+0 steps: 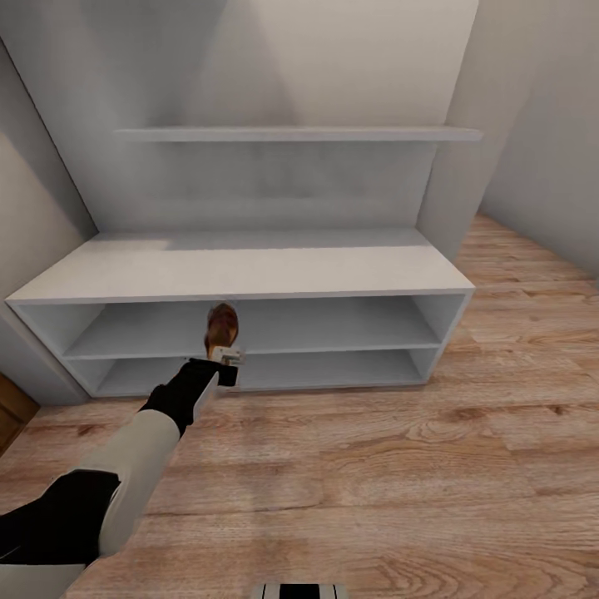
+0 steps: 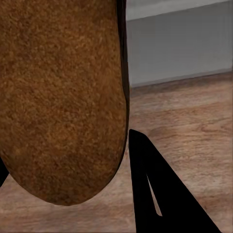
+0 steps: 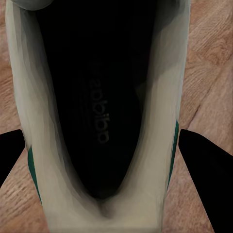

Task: Pick up the two gym shoes and the two sandals from the corridor floor and place them onto the hallstand (shoe rack) in the corridor, making sure they are on the rack and not on the floor. Arrange them so the two gym shoes are next to each other and the two sandals are next to each other.

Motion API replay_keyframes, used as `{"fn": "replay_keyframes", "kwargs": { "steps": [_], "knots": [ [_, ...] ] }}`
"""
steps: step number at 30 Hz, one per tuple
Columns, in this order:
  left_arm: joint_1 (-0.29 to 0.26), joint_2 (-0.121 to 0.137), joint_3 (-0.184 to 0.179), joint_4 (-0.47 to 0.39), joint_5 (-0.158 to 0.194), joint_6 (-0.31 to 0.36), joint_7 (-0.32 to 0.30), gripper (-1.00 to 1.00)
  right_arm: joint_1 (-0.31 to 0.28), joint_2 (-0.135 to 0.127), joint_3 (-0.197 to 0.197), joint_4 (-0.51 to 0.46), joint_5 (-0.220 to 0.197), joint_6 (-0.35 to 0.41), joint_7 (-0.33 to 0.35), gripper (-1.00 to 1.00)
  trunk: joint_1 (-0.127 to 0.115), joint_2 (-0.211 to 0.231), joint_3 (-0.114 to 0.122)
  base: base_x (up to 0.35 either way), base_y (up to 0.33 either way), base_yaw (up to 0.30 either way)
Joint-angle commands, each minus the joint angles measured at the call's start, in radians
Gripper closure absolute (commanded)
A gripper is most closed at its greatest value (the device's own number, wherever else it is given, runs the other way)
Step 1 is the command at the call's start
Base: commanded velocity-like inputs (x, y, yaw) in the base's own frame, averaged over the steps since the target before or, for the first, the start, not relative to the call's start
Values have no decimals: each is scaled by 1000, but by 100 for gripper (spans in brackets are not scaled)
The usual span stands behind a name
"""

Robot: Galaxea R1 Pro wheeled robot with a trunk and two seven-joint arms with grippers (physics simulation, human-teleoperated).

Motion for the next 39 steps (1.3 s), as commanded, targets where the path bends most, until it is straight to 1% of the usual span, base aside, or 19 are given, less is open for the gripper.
{"fn": "replay_keyframes", "kwargs": {
  "steps": [1,3,4,5,8,13,15,16,20,23,25,27,32,39],
  "knots": [
    [-11,1,-2,0,-8,12,-2,100,0,0,-1,-1,-9,4,2,100,0,0,-1,0,0,0],
    [-28,2,-2,0,-8,31,-2,100,0,0,-1,-1,-9,4,2,100,0,0,-1,0,0,0],
    [-44,1,-2,1,-8,57,-1,100,0,1,-1,-1,-9,4,2,100,0,0,-1,0,0,0],
    [-53,1,-2,1,-8,69,-1,100,0,1,-1,-1,-9,4,2,100,0,0,-1,0,0,0],
    [-62,-1,-2,1,-6,83,0,100,0,1,-1,0,-9,4,2,100,0,0,-1,0,0,0],
    [-56,1,0,1,-6,86,-3,100,0,1,-1,-1,-9,4,2,100,0,0,-1,0,0,0],
    [-52,8,1,2,-5,88,-4,100,0,0,-1,-1,-9,4,2,100,0,0,-1,0,0,0],
    [-50,19,1,7,-4,89,-8,100,0,0,-1,-1,-9,4,2,100,0,0,-1,0,0,0],
    [-47,28,1,21,-3,89,-12,100,0,1,-1,0,-9,4,2,100,0,0,-1,0,0,0],
    [-47,32,1,54,-2,85,-12,100,0,1,-1,0,-9,4,2,100,0,0,-1,0,0,0],
    [-49,34,1,87,-1,85,-13,100,0,2,-1,0,-9,4,2,100,0,0,-1,0,0,0],
    [-54,33,-1,100,0,89,-14,100,0,2,-1,0,-9,4,2,100,0,0,-1,0,0,0],
    [-59,30,-1,105,2,93,-16,100,0,2,-1,0,-9,4,2,100,0,0,-1,0,0,0],
    [-52,30,2,104,4,94,-17,100,0,2,-1,0,-9,4,2,100,0,0,-1,0,0,0]
  ]
}}
